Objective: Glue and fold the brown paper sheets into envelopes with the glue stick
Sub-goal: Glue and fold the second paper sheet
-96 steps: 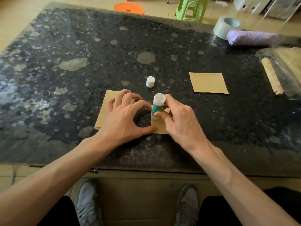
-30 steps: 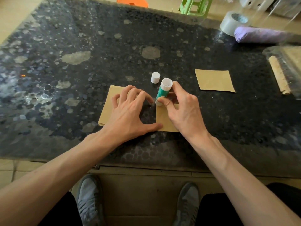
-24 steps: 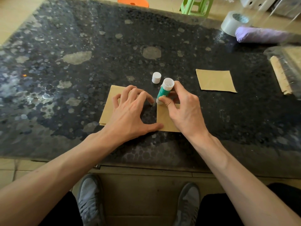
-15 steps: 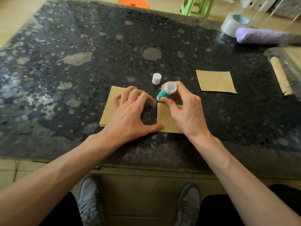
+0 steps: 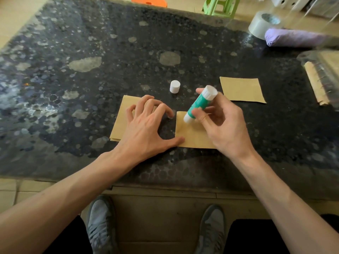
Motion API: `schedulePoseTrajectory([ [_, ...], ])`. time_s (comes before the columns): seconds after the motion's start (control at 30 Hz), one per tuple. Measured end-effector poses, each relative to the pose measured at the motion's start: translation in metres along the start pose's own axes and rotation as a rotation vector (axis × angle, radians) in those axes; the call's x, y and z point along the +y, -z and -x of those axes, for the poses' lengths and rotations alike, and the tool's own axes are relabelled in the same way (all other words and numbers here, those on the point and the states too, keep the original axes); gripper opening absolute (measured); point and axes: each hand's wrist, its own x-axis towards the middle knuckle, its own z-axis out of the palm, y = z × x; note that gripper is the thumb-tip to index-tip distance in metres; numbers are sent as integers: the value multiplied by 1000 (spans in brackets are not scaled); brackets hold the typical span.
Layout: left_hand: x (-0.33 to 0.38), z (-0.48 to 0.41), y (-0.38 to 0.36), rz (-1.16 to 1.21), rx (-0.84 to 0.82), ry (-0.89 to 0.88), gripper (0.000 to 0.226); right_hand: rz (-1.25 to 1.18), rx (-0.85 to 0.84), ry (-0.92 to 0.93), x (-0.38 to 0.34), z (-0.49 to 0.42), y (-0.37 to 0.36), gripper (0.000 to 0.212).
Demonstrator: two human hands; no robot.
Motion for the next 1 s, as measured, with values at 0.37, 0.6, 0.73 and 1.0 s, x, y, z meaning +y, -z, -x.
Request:
schedulePoseTrajectory([
  [0.37,-2,-1,2,-6,-5,-24,66,89,-152,-4,3,15,-7,35],
  [0.6,-1,-2,2,-10,-4,-42,68,83,-194,45,0,18,-7,34],
  [0.73,-2,-3,2,-17,-10,-49,69,89,-163,60,-1,17,-6,36],
  [1.0,3,-2,-2,-37,-12,-49,70,187,-187,92,2,15,-8,33],
])
